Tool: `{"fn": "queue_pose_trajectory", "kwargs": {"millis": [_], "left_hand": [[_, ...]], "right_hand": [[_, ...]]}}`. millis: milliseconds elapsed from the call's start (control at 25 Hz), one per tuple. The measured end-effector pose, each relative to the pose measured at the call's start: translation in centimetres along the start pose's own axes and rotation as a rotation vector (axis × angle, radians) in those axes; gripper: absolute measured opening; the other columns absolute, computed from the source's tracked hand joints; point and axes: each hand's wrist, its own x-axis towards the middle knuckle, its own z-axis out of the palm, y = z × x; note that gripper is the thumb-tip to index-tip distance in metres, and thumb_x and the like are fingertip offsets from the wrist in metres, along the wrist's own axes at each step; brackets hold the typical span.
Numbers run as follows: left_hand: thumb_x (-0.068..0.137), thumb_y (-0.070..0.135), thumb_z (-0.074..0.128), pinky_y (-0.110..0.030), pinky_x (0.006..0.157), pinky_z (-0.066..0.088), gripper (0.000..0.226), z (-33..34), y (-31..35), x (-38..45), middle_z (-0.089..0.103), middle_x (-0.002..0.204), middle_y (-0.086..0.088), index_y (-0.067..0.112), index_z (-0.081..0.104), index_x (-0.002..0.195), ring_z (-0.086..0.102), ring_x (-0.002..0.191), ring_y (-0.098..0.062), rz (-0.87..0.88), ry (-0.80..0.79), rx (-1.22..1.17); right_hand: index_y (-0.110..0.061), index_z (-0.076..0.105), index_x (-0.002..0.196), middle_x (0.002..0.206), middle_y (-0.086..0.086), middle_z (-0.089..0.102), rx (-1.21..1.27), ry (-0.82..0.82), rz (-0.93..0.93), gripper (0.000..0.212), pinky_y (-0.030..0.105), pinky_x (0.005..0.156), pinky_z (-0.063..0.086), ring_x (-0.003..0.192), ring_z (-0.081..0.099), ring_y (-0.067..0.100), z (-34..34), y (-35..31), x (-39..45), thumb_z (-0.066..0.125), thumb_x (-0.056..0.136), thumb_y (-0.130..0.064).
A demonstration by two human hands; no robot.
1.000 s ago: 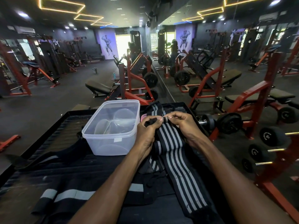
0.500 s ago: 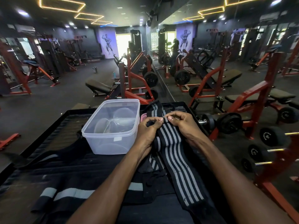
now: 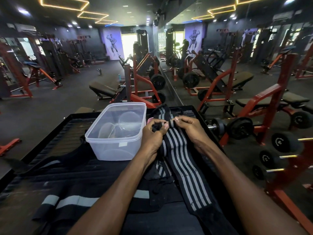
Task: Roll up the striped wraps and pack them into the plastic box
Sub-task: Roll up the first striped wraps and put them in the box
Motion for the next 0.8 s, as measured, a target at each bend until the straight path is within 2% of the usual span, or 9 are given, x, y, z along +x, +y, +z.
{"fn": "queue_pose_trajectory", "kwargs": {"millis": [80, 200, 280, 360, 520, 640, 720, 800], "left_hand": [[0.086, 0.011, 0.075, -0.047, 0.106, 0.050, 0.019, 0.01, 0.09, 0.02, 0.070, 0.112, -0.006, 0.029, 0.075, 0.080, 0.066, 0.112, -0.026, -0.026, -0.010, -0.033], [0.085, 0.014, 0.075, -0.049, 0.107, 0.050, 0.002, 0.24, 0.15, 0.04, 0.072, 0.108, -0.003, 0.014, 0.075, 0.087, 0.068, 0.109, -0.024, -0.107, -0.031, -0.102], [0.085, 0.022, 0.076, -0.048, 0.107, 0.050, 0.005, 0.29, 0.26, -0.08, 0.073, 0.106, 0.002, 0.017, 0.076, 0.084, 0.069, 0.110, -0.024, -0.097, -0.030, -0.107], [0.089, 0.017, 0.074, -0.044, 0.106, 0.051, 0.007, 0.14, 0.24, -0.08, 0.070, 0.103, 0.011, 0.020, 0.075, 0.083, 0.067, 0.111, -0.021, -0.065, 0.004, -0.066], [0.089, 0.008, 0.073, -0.039, 0.104, 0.053, 0.014, 0.18, -0.09, -0.16, 0.071, 0.116, -0.009, 0.022, 0.074, 0.090, 0.068, 0.109, -0.020, 0.000, 0.003, -0.006], [0.087, 0.003, 0.073, -0.036, 0.103, 0.053, 0.018, 0.39, 0.00, -0.04, 0.071, 0.111, -0.005, 0.009, 0.072, 0.104, 0.068, 0.103, -0.014, -0.047, 0.009, -0.037], [0.083, 0.013, 0.078, -0.040, 0.103, 0.054, 0.028, 0.35, 0.22, -0.01, 0.074, 0.103, -0.002, 0.004, 0.071, 0.109, 0.071, 0.100, -0.017, -0.129, 0.005, -0.101], [0.080, 0.028, 0.080, -0.043, 0.101, 0.055, 0.028, 0.13, 0.06, 0.09, 0.076, 0.102, -0.004, 0.010, 0.076, 0.101, 0.073, 0.100, -0.021, -0.155, -0.007, -0.054]], "right_hand": [[-0.007, 0.075, 0.089, 0.105, 0.016, 0.072, -0.020, 0.018, 0.012, 0.021, 0.039, 0.093, 0.054, 0.100, 0.069, 0.026, 0.01, 0.19, 0.11, 0.062, 0.096, -0.023], [-0.013, 0.073, 0.090, 0.095, 0.007, 0.073, -0.030, 0.011, -0.052, 0.016, 0.034, 0.090, 0.054, 0.092, 0.068, 0.017, 0.04, -0.12, -0.10, 0.059, 0.097, -0.010], [-0.011, 0.073, 0.092, 0.096, 0.008, 0.073, 0.002, -0.013, -0.055, 0.016, 0.033, 0.093, 0.054, 0.095, 0.068, 0.018, 0.09, -0.35, -0.23, 0.059, 0.095, -0.004], [-0.007, 0.074, 0.093, 0.098, 0.010, 0.074, 0.029, -0.022, -0.051, 0.017, 0.031, 0.093, 0.053, 0.096, 0.068, 0.018, 0.18, -0.58, -0.34, 0.058, 0.092, 0.001], [-0.003, 0.073, 0.098, 0.104, 0.013, 0.073, 0.036, 0.021, -0.008, 0.015, 0.034, 0.094, 0.051, 0.098, 0.068, 0.021, 0.22, -0.67, -0.32, 0.060, 0.094, -0.008], [-0.012, 0.073, 0.093, 0.099, 0.006, 0.073, -0.057, 0.040, -0.046, 0.013, 0.035, 0.096, 0.052, 0.098, 0.068, 0.019, 0.19, -0.26, -0.13, 0.060, 0.095, -0.007], [-0.014, 0.071, 0.093, 0.099, 0.004, 0.071, -0.086, 0.032, -0.079, 0.015, 0.033, 0.095, 0.051, 0.097, 0.066, 0.015, 0.32, -0.26, -0.25, 0.060, 0.094, -0.003], [-0.007, 0.071, 0.099, 0.102, 0.007, 0.070, -0.098, 0.031, -0.082, 0.012, 0.033, 0.095, 0.050, 0.098, 0.064, 0.015, 0.39, -0.24, -0.30, 0.061, 0.094, -0.003]]}}
